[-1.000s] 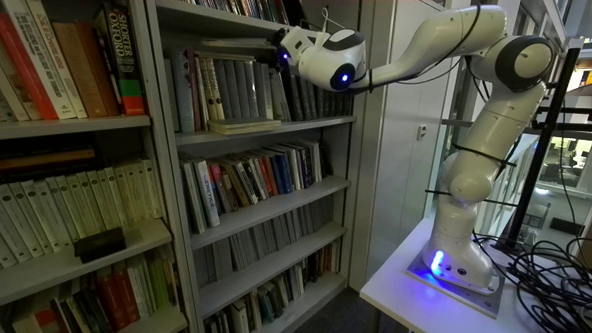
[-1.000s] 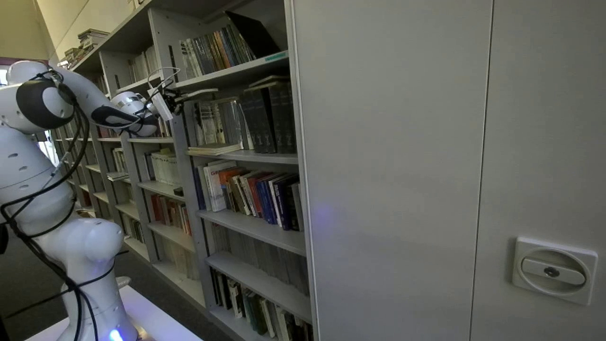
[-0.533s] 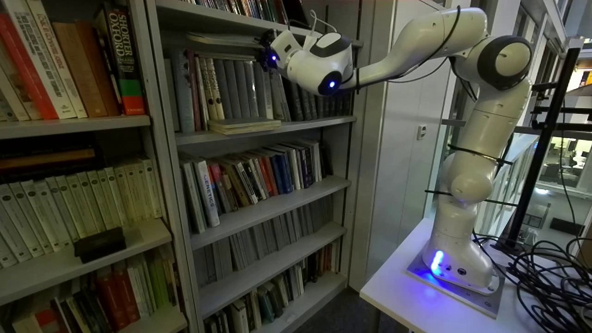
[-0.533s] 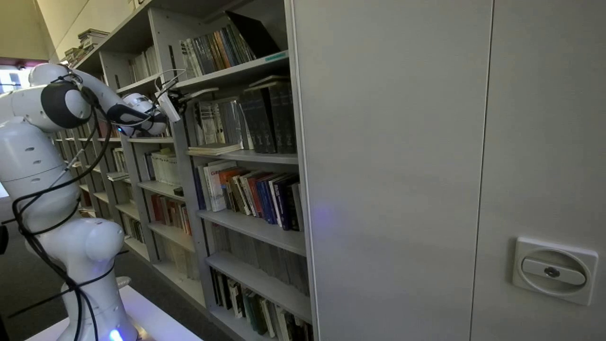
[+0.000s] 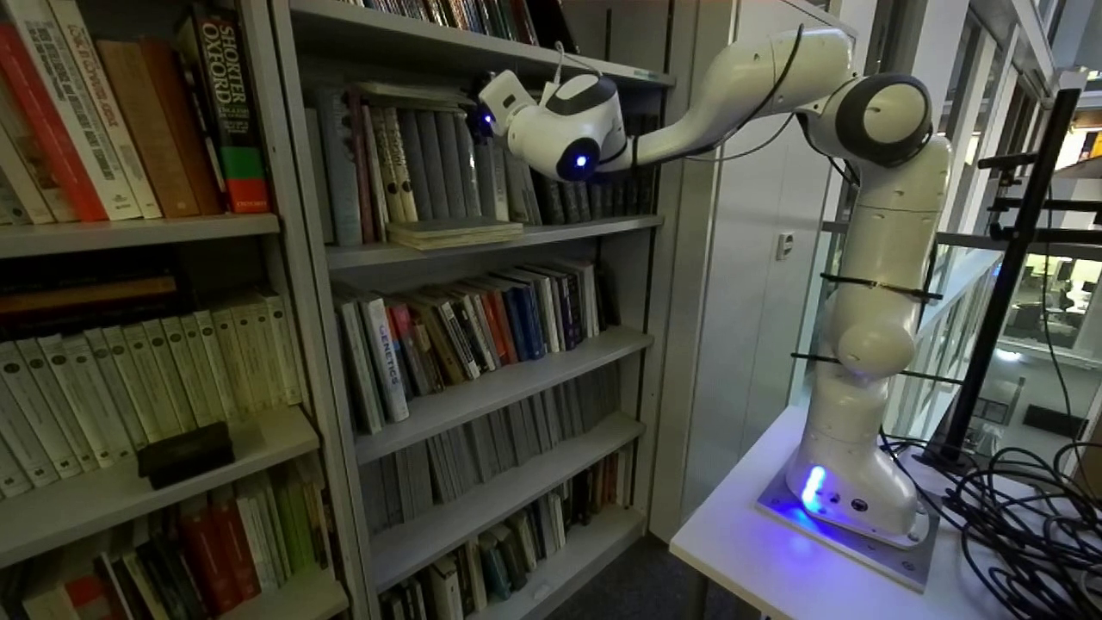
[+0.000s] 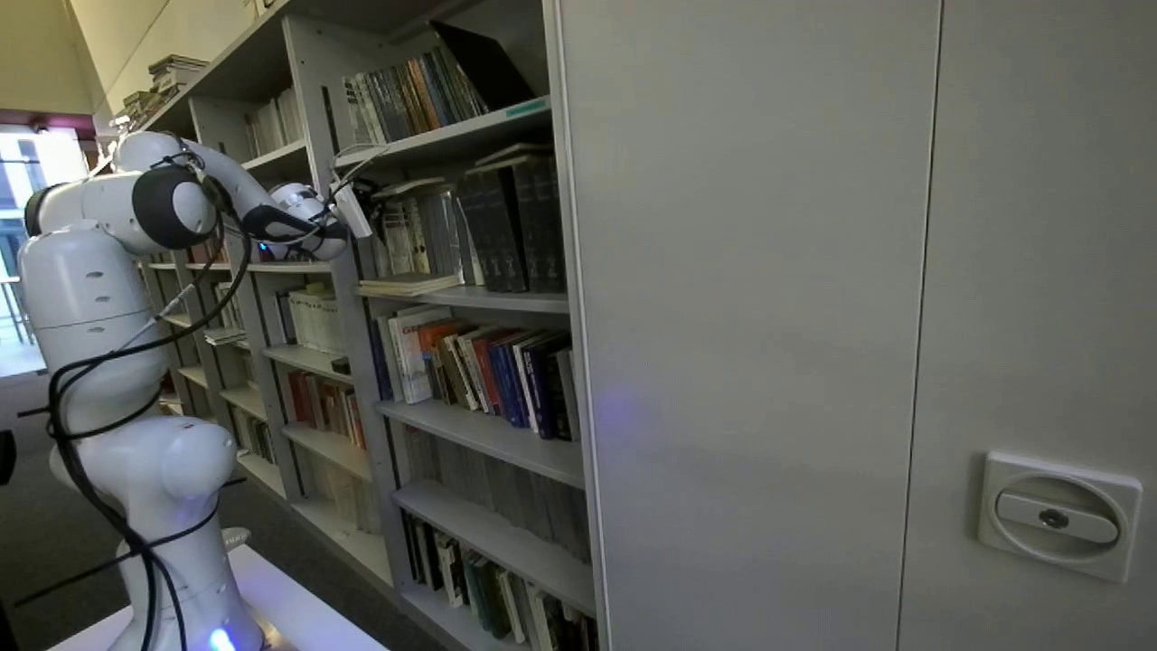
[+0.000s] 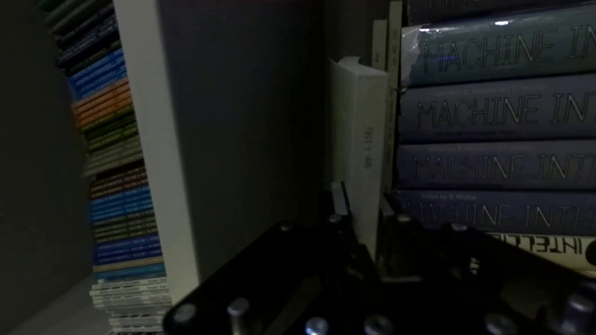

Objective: Put the lying book on the top of the standing ones

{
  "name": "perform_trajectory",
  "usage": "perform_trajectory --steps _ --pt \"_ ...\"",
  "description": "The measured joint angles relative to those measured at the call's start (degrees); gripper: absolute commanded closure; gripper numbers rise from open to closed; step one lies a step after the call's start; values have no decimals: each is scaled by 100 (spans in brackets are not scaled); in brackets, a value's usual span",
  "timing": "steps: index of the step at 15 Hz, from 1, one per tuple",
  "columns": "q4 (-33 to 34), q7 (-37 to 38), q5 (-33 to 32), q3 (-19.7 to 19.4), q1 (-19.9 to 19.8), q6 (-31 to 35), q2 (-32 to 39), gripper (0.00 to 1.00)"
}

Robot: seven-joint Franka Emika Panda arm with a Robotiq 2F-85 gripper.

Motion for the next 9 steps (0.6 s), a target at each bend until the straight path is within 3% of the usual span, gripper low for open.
perform_trajectory --steps 9 --pt "1258 -472 5 -34 -192 357 832 96"
